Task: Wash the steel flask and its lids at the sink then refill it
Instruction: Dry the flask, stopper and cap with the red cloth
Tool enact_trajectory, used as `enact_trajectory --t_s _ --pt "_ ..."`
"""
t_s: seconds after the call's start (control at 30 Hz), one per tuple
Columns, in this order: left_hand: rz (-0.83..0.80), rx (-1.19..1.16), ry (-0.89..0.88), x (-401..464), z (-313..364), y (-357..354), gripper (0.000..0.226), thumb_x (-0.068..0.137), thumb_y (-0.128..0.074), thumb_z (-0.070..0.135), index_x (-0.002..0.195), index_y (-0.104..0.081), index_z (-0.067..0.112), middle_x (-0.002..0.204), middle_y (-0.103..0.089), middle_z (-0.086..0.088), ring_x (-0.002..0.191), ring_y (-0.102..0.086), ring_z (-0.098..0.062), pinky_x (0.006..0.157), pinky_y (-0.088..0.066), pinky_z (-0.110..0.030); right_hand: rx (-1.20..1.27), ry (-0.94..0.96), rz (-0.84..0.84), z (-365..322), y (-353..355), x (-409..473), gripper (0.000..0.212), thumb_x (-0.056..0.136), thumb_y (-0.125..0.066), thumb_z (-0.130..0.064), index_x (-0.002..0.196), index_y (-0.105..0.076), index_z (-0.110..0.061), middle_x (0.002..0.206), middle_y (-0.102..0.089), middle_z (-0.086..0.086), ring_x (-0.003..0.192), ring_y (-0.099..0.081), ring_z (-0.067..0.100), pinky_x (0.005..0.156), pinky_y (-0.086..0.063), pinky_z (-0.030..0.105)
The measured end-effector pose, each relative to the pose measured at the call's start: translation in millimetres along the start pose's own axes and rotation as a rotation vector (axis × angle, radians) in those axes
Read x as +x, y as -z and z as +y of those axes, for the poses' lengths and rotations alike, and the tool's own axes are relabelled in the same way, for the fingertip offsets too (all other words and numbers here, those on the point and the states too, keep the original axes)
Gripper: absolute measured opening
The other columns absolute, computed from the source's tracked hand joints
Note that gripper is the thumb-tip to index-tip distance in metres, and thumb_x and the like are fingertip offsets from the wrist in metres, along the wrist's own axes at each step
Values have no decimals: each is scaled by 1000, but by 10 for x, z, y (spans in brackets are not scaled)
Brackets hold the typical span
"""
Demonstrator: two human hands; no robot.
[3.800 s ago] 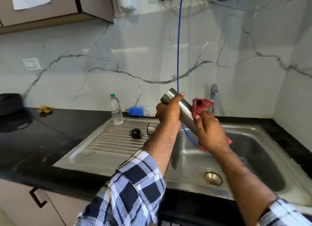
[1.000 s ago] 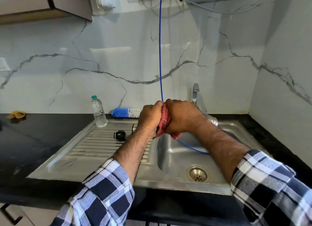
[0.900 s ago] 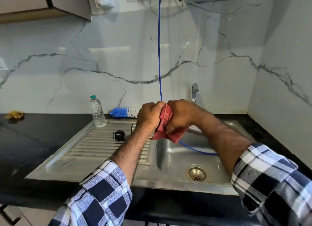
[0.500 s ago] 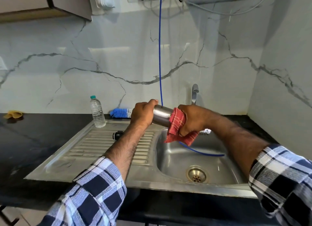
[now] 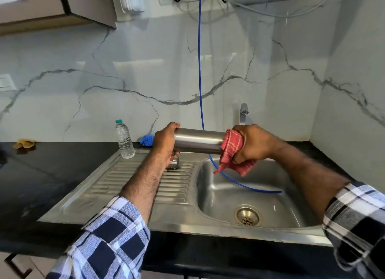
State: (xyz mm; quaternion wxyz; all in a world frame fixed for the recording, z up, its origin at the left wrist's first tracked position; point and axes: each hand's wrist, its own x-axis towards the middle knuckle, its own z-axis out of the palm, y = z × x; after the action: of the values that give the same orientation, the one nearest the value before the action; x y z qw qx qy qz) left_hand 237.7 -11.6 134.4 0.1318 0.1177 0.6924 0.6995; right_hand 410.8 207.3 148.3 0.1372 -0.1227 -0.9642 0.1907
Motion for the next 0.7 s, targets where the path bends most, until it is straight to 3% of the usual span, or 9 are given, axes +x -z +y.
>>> enact_trajectory --t_s 0.07,0.13,0.23,0.33,0.43,0.53,0.6,0.7 --pt "10 -31 1 -37 -26 -7 33 97 -63 48 103 -66 16 99 -66 -9 82 -63 -20 62 -48 -31 253 -24 -76 71 10 -48 51 60 -103 -23 102 -73 -23 87 -79 -4 81 -76 13 70 -59 24" --pt "20 -78 48 -59 -86 -12 32 97 -63 48 101 -65 17 94 -66 -7 79 -63 -20 57 -45 -27 583 -1 -12 103 -69 -91 34 68 -98 -27 93 -78 -15 81 -80 1 71 -76 15 65 -59 26" --pt "36 -148 131 -50 -212 -68 36 93 -63 52 102 -66 17 94 -70 -8 72 -65 -20 51 -44 -23 883 -60 363 111 -282 -61 34 78 -85 -44 80 -78 -10 65 -74 4 54 -70 19 59 -56 30" --pt "53 -182 182 -110 -354 -246 39 94 -60 53 104 -69 16 90 -72 -8 57 -61 -17 39 -36 -19 1032 -319 751 63 -498 62 43 85 -82 -57 76 -79 -14 69 -77 6 68 -77 30 67 -63 39" --pt "45 -239 227 -186 -526 -479 44 94 -57 55 108 -73 15 93 -74 -11 53 -59 -17 36 -34 -18 1296 -583 1036 -111 -508 87 40 93 -72 -60 77 -70 -23 72 -73 -4 70 -72 17 68 -61 31" --pt "34 -293 270 -276 -642 -691 52 95 -52 57 109 -72 12 83 -70 -10 46 -55 -17 36 -31 -16 1554 -591 908 -337 -517 107 47 91 -67 -70 88 -67 -23 89 -75 -5 86 -73 14 79 -60 32" --pt "39 -335 276 -339 -636 -811 47 98 -47 54 103 -71 13 76 -67 -9 43 -52 -19 39 -30 -16 1509 -494 784 -464 -647 136 48 92 -64 -71 96 -70 -24 97 -78 -1 91 -76 18 81 -62 34" --pt "13 -363 275 -374 -583 -903 52 100 -41 56 95 -71 14 63 -64 -6 42 -51 -19 43 -29 -16 1428 -328 592 -584 -903 85 41 93 -70 -59 113 -73 -23 100 -82 2 93 -80 20 79 -63 35"
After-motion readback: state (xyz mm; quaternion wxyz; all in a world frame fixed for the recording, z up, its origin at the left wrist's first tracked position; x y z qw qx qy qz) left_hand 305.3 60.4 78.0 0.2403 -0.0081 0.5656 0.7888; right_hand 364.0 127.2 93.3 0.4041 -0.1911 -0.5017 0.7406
